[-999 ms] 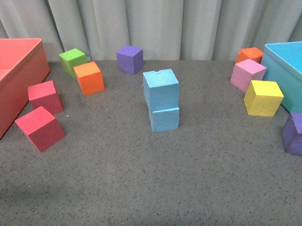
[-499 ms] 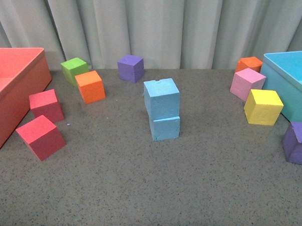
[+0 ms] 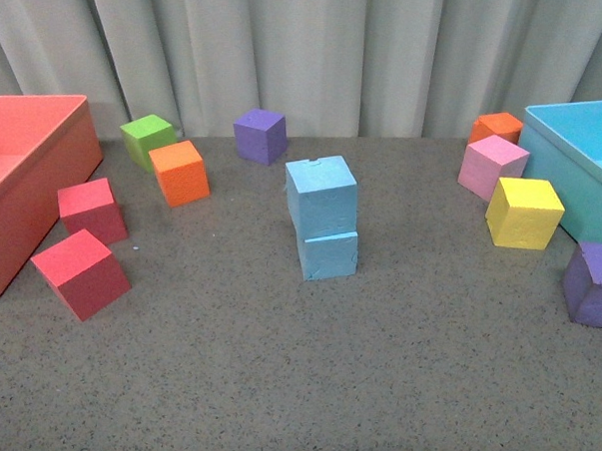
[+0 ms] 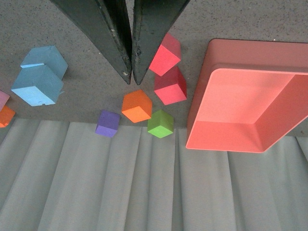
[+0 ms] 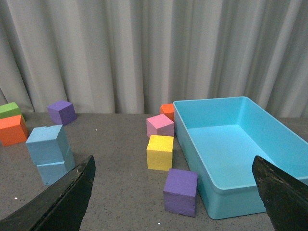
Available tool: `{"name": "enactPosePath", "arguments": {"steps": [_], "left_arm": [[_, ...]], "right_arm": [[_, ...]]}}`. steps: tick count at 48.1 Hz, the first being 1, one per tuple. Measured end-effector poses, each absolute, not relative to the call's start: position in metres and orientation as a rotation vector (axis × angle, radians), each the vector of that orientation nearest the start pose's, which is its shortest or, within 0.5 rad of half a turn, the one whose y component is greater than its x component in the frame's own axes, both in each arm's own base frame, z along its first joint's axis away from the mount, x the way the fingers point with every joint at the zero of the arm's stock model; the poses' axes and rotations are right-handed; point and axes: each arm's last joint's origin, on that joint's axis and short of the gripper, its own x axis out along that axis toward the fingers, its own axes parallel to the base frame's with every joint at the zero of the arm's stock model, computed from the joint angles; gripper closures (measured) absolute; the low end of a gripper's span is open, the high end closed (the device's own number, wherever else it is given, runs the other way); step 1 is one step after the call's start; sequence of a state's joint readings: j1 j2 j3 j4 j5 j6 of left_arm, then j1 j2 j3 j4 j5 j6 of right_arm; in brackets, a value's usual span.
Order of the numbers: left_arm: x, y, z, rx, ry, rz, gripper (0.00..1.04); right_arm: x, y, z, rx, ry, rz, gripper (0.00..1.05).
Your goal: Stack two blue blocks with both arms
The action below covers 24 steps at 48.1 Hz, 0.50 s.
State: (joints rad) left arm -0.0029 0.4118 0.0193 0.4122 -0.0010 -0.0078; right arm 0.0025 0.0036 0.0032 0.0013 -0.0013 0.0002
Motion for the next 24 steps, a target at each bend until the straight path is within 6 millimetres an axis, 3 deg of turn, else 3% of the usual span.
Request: {"name": "enactPosePath", "arguments": {"steps": [24], "left_arm": [[0.112, 0.0, 0.173, -0.008, -0.024, -0.002, 1.01]], "right_arm": [[0.098, 0.0, 0.164, 0.0, -0.001, 0.004, 0.1]]}}
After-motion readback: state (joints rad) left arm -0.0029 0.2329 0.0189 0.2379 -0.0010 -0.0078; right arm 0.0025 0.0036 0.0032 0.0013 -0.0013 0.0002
